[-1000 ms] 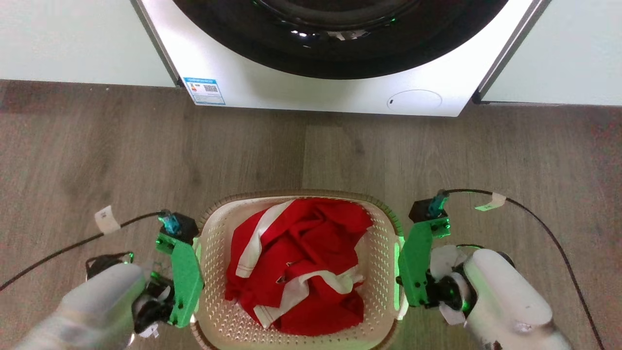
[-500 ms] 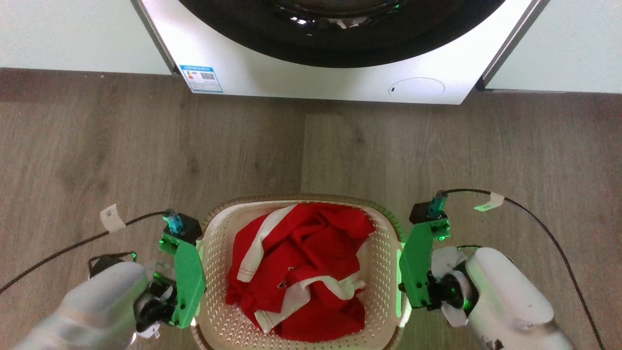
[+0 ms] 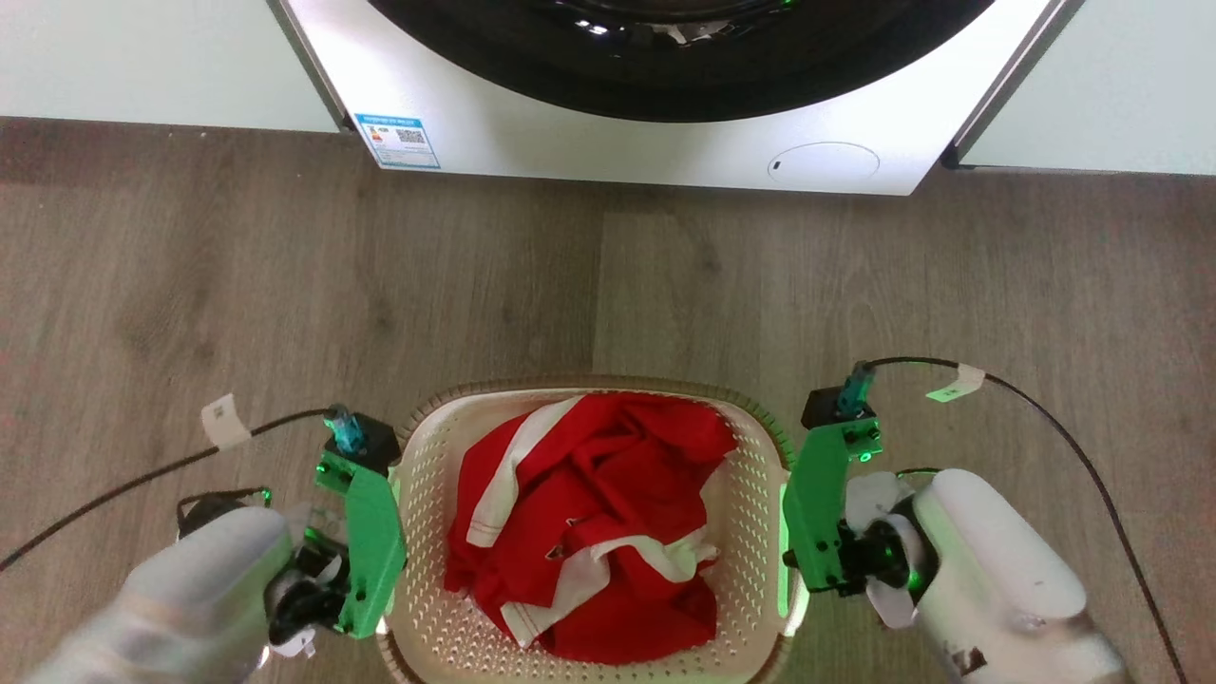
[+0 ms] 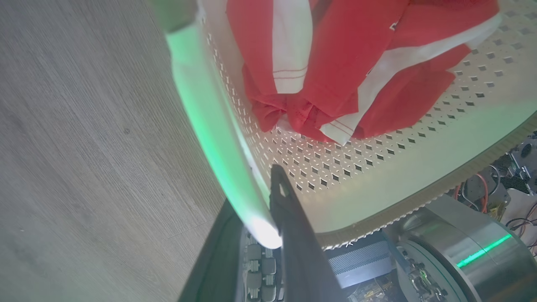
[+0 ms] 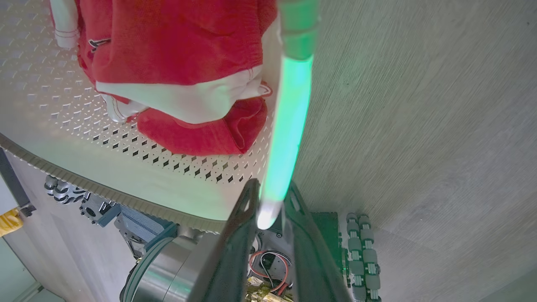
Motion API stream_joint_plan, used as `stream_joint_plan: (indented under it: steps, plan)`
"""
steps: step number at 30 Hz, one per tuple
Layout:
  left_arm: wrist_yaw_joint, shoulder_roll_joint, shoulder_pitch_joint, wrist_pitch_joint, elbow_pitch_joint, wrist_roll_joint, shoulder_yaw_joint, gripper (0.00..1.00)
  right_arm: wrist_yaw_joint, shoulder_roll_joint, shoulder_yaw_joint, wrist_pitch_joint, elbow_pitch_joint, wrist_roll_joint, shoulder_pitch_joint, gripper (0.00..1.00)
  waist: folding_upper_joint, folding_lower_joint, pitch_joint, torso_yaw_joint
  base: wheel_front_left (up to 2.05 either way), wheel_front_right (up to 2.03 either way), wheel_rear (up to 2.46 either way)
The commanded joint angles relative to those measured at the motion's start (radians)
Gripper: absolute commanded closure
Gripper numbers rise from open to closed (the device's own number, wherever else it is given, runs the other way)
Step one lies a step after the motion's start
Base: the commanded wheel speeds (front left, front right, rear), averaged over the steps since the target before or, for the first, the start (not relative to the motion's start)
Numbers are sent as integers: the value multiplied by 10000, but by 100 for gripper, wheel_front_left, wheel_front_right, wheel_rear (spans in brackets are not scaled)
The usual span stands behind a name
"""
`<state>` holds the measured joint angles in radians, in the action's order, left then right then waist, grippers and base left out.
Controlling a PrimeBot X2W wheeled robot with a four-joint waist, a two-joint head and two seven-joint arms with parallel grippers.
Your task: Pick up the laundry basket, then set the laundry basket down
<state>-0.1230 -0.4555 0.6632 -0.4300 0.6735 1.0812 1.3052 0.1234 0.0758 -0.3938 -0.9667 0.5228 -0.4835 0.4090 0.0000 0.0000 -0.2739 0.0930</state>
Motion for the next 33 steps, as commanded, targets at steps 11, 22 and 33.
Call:
stream_joint_plan:
  steps: [11,22,33]
  plan:
    - [-77,-82,525,-54,-312,116,-249,100,73,-254,-155,-94,-608,98,249,100,0,0,-31,-22,0,0,0]
    - [-77,-81,530,-123,-324,151,-249,100,73,-255,-102,-179,-735,141,186,100,0,0,-52,-12,0,0,0]
    - [-77,-67,592,-98,-311,182,-249,100,73,-255,-10,-199,-891,177,157,100,0,0,-243,5,0,0,0]
